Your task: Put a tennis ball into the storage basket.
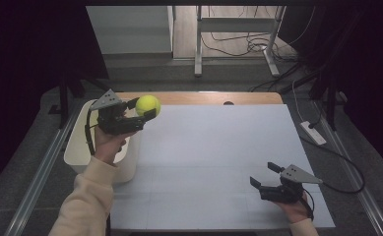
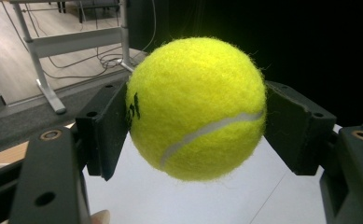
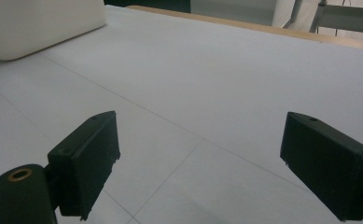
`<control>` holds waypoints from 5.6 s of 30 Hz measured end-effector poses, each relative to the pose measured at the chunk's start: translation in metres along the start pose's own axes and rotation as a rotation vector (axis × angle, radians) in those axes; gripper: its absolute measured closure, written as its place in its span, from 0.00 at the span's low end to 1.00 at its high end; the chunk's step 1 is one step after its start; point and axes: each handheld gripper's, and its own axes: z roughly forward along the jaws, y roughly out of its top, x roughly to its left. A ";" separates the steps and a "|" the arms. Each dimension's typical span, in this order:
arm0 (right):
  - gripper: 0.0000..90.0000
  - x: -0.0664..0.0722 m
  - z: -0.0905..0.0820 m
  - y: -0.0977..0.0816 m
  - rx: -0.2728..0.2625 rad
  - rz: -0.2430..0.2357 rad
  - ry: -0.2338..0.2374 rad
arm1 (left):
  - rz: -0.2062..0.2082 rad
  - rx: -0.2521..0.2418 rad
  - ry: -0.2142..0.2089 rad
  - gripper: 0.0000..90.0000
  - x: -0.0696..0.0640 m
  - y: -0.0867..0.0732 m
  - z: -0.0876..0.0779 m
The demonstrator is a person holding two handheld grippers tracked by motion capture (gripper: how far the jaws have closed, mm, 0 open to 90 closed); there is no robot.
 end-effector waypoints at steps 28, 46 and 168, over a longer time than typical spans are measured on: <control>0.13 0.000 0.001 0.000 -0.002 -0.003 -0.001 | -0.031 0.020 0.115 0.31 0.027 -0.007 -0.020; 0.13 0.000 0.001 0.001 -0.005 -0.002 0.002 | -0.047 0.070 0.192 0.31 0.042 -0.016 -0.038; 0.13 -0.001 0.002 0.002 -0.015 0.000 0.005 | -0.005 0.080 -0.041 0.05 0.000 -0.063 -0.056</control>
